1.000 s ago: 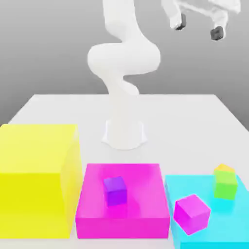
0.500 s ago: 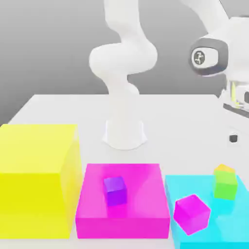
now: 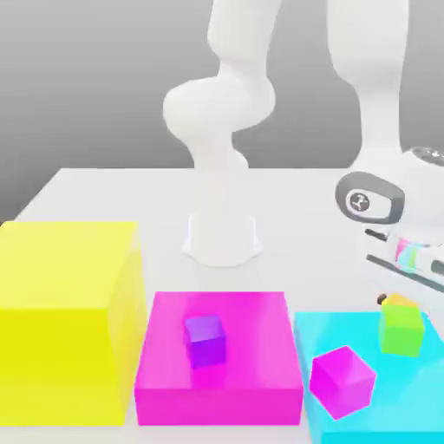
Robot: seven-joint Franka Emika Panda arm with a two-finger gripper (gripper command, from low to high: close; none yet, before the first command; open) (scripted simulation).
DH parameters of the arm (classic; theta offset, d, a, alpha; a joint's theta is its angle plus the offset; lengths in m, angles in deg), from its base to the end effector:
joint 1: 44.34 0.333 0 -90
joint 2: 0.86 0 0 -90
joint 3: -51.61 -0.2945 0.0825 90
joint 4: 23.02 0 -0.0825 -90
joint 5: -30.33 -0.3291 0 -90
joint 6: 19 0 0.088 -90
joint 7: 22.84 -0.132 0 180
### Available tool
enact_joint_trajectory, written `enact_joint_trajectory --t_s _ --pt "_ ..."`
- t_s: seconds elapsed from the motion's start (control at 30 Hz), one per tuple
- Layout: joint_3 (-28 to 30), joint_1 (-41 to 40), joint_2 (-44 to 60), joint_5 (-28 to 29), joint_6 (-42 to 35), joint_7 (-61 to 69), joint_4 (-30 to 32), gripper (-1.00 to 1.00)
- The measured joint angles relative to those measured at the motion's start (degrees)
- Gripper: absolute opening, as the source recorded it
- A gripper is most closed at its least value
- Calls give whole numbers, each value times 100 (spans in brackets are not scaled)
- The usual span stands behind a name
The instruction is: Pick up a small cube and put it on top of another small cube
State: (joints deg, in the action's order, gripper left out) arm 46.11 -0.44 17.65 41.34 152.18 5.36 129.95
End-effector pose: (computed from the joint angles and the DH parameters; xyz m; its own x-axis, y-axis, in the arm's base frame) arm 0.2402 0.3058 0.1412 0.0314 0.9995 -0.0001 0.9995 -0.0314 -0.0016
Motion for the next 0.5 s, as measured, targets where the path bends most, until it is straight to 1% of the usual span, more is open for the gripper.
enact_joint_trajectory --t_s 0.07,0.13,0.3,0.37,0.5 --pt "65 56 96 42 73 -31 -19 -100" --pt "-52 -39 -91 -49 -74 40 20 -100" --pt "-434 -289 -1056 -636 -834 488 213 -100" --pt "-365 -374 -1342 -607 -1098 491 88 -100" --pt "59 -1176 -1892 -323 -1687 -298 -117 -100"
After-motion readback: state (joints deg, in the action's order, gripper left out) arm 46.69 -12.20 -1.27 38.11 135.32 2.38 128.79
